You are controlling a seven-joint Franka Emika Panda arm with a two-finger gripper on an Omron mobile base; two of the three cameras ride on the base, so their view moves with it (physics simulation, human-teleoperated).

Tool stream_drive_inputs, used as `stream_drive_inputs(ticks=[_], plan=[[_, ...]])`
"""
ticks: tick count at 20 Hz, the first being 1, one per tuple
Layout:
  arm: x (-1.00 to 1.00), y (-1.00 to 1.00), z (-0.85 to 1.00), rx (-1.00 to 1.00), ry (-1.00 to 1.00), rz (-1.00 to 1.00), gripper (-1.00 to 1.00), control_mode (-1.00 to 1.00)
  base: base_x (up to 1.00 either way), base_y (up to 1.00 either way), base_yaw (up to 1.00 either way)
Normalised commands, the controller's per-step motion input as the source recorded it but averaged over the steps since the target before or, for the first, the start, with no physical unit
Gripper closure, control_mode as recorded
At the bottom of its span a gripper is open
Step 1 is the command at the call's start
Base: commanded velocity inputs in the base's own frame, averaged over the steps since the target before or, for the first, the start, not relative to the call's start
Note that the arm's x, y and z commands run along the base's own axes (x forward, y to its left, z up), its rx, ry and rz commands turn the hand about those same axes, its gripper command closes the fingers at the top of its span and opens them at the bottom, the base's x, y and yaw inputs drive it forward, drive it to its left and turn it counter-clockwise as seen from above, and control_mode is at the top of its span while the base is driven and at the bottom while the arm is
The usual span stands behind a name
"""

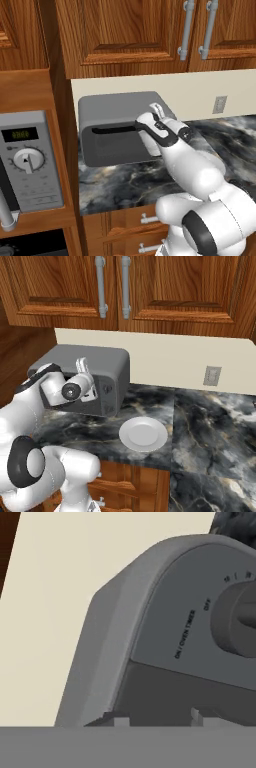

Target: Pull the toaster oven rack outwards. Pick up the baguette from the plate and place it on the toaster oven rack. Close the toaster oven door fully and set the temperature to the lowest setting.

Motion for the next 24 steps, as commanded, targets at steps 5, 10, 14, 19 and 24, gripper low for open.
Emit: stream_drive_inputs(ticks=[5, 10, 14, 19, 24], plan=[[-0.20, 0.00, 0.08, 0.00, 0.06, 0.00, -1.00, -1.00, 0.00, 0.00, 0.00], [-0.70, -0.23, 0.61, 0.00, 0.01, 0.00, -1.00, -1.00, 0.00, 0.00, 0.00], [-0.53, -0.26, 0.95, 0.03, 0.00, 0.00, -1.00, -1.00, 0.00, 0.00, 0.00], [-0.25, -0.44, 1.00, 0.04, 0.12, 0.02, -1.00, -1.00, 0.00, 0.00, 0.00], [-0.03, -0.50, 0.78, 0.00, 0.53, 0.13, -1.00, -1.00, 0.00, 0.00, 0.00]])
